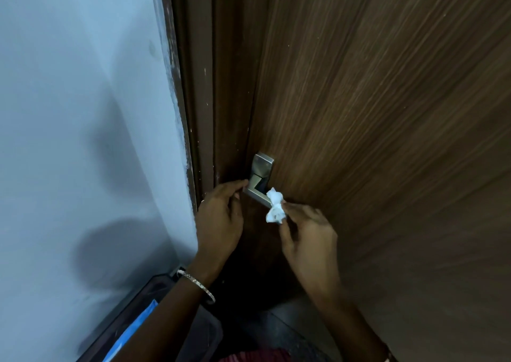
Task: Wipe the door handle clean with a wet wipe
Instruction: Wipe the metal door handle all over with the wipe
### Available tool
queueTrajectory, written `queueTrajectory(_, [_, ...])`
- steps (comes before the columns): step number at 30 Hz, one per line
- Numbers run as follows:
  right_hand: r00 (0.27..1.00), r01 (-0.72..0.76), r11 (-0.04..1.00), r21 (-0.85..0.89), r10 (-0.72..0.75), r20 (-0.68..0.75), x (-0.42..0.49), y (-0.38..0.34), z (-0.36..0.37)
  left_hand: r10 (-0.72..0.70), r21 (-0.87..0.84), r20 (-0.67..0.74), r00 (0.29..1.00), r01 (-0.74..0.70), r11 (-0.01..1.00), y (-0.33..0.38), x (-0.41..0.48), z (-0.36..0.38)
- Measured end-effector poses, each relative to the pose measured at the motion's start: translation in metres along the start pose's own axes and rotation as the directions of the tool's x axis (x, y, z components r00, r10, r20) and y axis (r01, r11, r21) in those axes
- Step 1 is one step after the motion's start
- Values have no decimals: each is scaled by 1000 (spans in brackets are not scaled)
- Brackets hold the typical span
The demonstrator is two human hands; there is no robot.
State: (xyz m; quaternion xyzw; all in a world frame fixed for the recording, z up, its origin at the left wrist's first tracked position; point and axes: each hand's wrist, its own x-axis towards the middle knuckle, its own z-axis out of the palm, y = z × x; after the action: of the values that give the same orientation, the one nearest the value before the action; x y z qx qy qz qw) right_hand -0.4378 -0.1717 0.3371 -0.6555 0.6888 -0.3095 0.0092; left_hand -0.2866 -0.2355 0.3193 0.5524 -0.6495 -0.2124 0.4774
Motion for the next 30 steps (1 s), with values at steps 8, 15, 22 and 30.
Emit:
queueTrajectory(8, [992, 110, 956, -273, -89, 90, 35, -34, 31, 58, 116, 60, 997, -65, 991, -4, -1, -4])
queueTrajectory(15, [993, 121, 938, -326, -120, 24, 20, -11, 27, 44, 147, 100, 994, -58, 987, -5, -1, -5])
queueTrajectory(22, [994, 64, 974, -216, -81, -74, -2, 15, 11, -8, 71, 106, 994, 0, 997, -5, 0, -5])
queueTrajectory(30, [991, -9, 988, -157, 30, 133, 50, -37, 31, 41, 101, 97, 994, -51, 994, -8, 0, -6])
